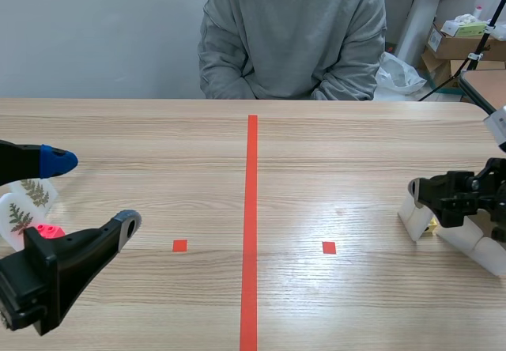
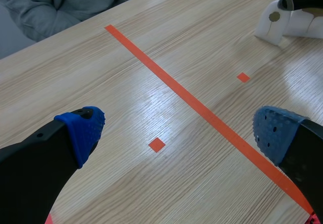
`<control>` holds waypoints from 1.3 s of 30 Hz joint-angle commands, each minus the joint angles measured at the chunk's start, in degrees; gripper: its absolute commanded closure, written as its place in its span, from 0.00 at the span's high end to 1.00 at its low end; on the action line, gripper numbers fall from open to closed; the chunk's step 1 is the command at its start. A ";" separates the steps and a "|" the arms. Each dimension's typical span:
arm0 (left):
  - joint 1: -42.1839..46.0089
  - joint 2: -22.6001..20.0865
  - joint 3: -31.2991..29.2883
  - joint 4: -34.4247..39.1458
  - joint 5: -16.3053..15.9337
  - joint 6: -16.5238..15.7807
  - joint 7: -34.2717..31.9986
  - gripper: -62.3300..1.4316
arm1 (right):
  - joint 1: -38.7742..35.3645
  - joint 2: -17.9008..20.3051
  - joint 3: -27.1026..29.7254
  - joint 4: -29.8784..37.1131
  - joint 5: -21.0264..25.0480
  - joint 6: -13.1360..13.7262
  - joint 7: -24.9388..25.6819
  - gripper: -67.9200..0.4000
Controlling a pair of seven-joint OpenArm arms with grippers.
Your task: Do the leaf sorting experiment
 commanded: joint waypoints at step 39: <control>0.44 0.44 -0.02 0.44 -0.57 0.11 -0.81 1.00 | 0.42 7.76 9.86 20.63 3.08 1.40 -6.88 0.85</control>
